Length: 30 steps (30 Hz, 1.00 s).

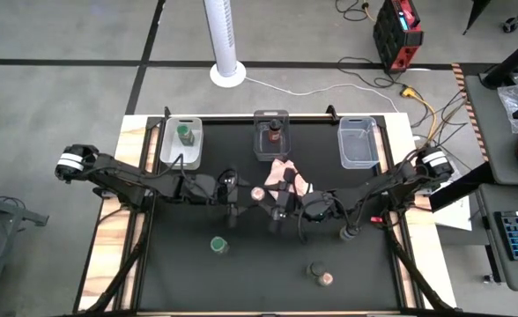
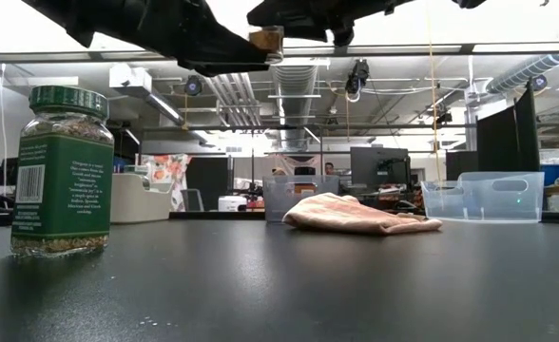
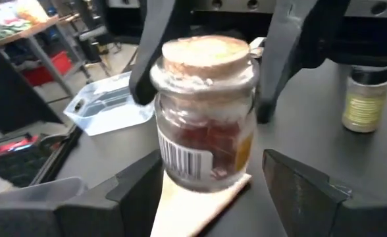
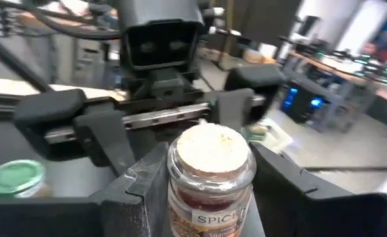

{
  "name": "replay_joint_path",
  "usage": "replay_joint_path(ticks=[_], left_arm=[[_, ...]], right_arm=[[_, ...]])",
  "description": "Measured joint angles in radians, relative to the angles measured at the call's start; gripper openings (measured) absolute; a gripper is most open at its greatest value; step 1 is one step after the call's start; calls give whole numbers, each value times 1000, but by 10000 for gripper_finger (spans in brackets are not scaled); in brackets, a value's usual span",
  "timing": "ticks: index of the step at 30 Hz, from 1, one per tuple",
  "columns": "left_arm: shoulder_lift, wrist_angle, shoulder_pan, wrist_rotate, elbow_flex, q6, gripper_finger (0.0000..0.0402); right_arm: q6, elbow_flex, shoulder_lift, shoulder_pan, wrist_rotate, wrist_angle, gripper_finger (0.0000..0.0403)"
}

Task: Sort spices by type
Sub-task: Put the left brown seasoning bottle into the transparent bin

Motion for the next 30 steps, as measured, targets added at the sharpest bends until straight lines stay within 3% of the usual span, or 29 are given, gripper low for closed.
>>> replay_joint_path(ticks=[8, 14, 17, 26, 30], left_arm=[[-4, -25, 0, -104, 0, 0, 240], [-14, -79, -2, -192, 0, -4, 240], [-18, -113, -1, -237, 0, -17, 240], [-46, -129, -2, -244, -1, -43, 240], [-63, -139, -2, -243, -1, -53, 240]], right_arm=[[30, 2, -40, -24, 104, -78, 167], [30, 2, -99, -37, 238, -164, 167], [54, 2, -142, -66, 242, -239, 167], [161, -10, -278, -221, 237, -466, 167], [171, -59, -344, -307, 170, -470, 167]])
